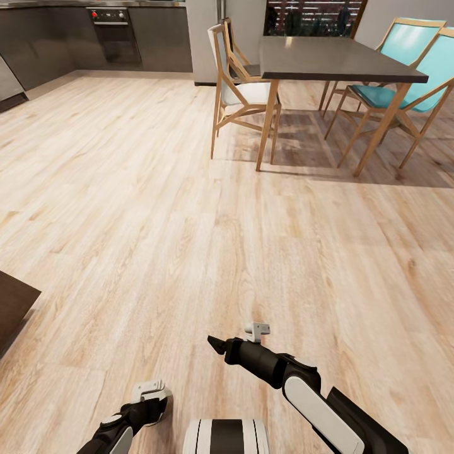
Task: Place each of the two pumpkins and all three candles from the living room inside a cabinet in the living room (use any cabinet), then make sure every cabinet is closed, and position the cauldron so it is next to a table in the living room.
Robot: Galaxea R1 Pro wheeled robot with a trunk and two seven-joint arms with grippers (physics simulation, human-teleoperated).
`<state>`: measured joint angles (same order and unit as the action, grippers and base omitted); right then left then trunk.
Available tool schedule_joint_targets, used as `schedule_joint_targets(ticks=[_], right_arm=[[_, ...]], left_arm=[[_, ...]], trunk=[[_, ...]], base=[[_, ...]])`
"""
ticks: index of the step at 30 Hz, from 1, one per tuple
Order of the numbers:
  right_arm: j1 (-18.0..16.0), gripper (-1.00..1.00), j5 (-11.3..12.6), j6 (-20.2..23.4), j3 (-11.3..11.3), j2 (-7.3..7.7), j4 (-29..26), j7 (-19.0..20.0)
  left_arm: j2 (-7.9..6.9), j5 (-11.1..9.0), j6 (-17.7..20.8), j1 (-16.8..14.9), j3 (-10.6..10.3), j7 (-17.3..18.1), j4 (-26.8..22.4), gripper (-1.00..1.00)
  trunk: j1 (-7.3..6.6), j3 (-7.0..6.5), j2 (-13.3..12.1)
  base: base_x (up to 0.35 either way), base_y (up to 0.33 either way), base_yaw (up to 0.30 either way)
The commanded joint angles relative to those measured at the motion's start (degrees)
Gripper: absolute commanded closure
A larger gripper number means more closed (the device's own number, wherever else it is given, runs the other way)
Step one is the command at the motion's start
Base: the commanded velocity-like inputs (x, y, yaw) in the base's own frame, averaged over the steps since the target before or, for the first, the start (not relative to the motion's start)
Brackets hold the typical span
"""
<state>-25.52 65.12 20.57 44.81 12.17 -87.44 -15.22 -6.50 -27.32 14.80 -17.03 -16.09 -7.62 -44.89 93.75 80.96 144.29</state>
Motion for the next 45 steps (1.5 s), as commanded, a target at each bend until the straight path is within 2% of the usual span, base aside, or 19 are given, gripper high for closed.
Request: schedule_joint_targets(ticks=[1,10,13,16,25,27,29,30,31,32,36,38,39,45], right_arm=[[-0.1,-1.0,0.5,0.0,0.1,0.04,-0.1,-0.5],[-0.1,-1.0,0.5,0.0,0.1,0.03,-0.1,-0.5],[-0.1,-1.0,0.5,0.0,0.1,0.04,-0.1,-0.5],[-0.1,-1.0,0.5,0.0,0.1,0.04,0.0,-0.5],[-0.1,-1.0,0.6,-0.5,-0.2,0.0,0.7,-0.6],[-0.1,-1.0,0.6,-0.5,-0.5,-0.03,1.0,-0.6],[-0.1,-1.0,0.6,-0.5,-0.7,-0.04,1.4,-0.6],[-0.1,-1.0,0.6,-0.5,-0.7,0.0,1.5,-0.6],[-0.1,-1.0,0.6,-0.5,-0.7,0.0,1.6,-0.6],[-0.1,-1.0,0.6,-0.5,-0.8,0.01,1.6,-0.6],[-0.1,-1.0,0.6,-0.4,-0.8,0.04,1.6,-0.6],[-0.1,-1.0,0.6,-0.4,-0.8,0.0,1.6,-0.6],[-0.1,-1.0,0.6,-0.5,-0.8,0.02,1.6,-0.6],[-0.1,-1.0,0.6,-0.1,-0.8,-0.02,1.8,-1.1]], left_arm=[[-0.09,-0.5,0.2,0.0,-0.3,-0.6,-0.2,1.0],[-0.17,-0.6,0.2,0.0,-0.3,-0.5,-0.4,1.0],[-0.16,-0.6,0.2,0.0,-0.3,-0.5,-0.4,1.0],[-0.11,-0.6,0.2,0.0,-0.4,-0.5,-0.5,1.0],[-0.69,-0.6,0.6,-0.1,0.1,-0.3,-1.9,1.0],[-1.97,-1.0,1.6,-0.1,0.2,-0.2,-5.0,1.0],[-4.21,-1.5,6.3,-0.1,0.5,-0.1,-8.7,1.0],[-5.46,-1.7,11.3,-0.1,1.6,-0.1,-11.7,1.0],[-6.04,-1.8,14.9,-0.1,2.8,0.0,-14.4,1.0],[-6.58,-1.7,20.3,0.1,5.2,0.0,-18.9,1.0],[-7.12,-1.3,37.0,0.4,13.1,0.0,-31.3,1.0],[-7.15,-1.1,40.5,0.7,15.8,-0.1,-33.7,1.0],[-7.14,-1.0,41.0,0.7,16.4,-0.1,-34.2,1.0],[-7.09,-1.1,42.1,0.8,17.6,-0.2,-34.9,1.0]], trunk=[[-0.01,0.04,0.0],[-0.01,0.04,0.0],[-0.09,-0.62,0.0],[-0.09,-0.62,0.0],[-0.32,-2.62,-0.1],[-0.37,-3.06,-0.2],[-0.42,-3.5,-0.2],[-0.42,-3.5,-0.2],[-0.42,-3.5,-0.2],[-0.45,-3.73,-0.2],[-0.55,-4.61,-0.3],[-0.6,-5.06,-0.3],[-0.63,-5.28,-0.3],[-0.78,-6.61,-0.4]], base=[[0.0,0.0,0.0],[0.0,0.0,0.0],[0.0,0.0,0.0],[0.0,0.0,0.0],[0.0,0.0,0.0],[0.0,0.0,0.0],[0.0,0.0,0.0],[0.0,0.0,0.0],[0.0,0.0,0.0],[0.0,0.0,0.0],[0.0,0.0,0.0],[0.0,0.0,0.0],[0.0,0.0,0.0],[0.0,0.0,0.0]])
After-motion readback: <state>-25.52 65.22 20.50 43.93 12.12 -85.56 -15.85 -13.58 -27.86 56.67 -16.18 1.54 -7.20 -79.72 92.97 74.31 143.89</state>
